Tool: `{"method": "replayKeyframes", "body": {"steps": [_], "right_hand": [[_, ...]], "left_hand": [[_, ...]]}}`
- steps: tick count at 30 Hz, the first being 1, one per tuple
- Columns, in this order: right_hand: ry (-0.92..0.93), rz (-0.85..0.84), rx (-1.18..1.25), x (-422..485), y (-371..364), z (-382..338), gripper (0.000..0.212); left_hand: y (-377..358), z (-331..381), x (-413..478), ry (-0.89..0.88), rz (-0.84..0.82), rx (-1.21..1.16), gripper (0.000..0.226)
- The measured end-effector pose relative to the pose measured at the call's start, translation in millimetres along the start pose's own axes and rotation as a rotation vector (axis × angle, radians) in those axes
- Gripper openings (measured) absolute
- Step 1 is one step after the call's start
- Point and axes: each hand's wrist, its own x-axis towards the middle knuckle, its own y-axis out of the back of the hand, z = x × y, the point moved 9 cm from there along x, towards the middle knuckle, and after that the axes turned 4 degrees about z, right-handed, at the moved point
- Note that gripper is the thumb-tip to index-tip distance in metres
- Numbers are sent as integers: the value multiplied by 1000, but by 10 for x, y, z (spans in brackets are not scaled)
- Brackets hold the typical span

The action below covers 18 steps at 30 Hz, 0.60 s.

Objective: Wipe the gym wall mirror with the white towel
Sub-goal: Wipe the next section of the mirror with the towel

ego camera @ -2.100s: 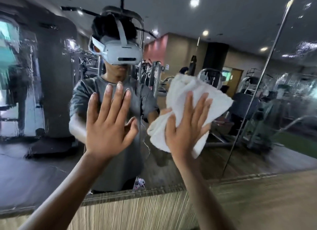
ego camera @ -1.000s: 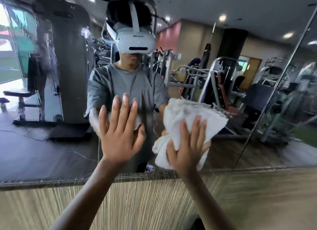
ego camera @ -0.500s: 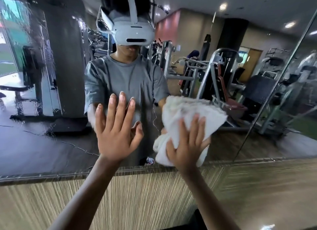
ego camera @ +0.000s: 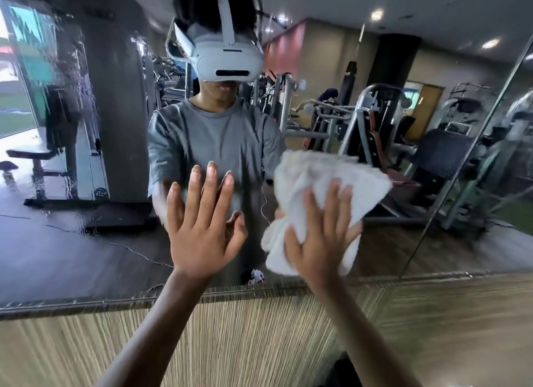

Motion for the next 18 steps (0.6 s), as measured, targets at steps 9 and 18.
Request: {"method": "replayKeyframes", "body": {"steps": [9,18], "right_hand": [[-308,138,43,436,240,656,62],[246,-87,-51,-63,11,34,66]], "left_hand": [[7,15,6,13,-18,-20,63],[20,-4,35,11,-34,-66,60]]}}
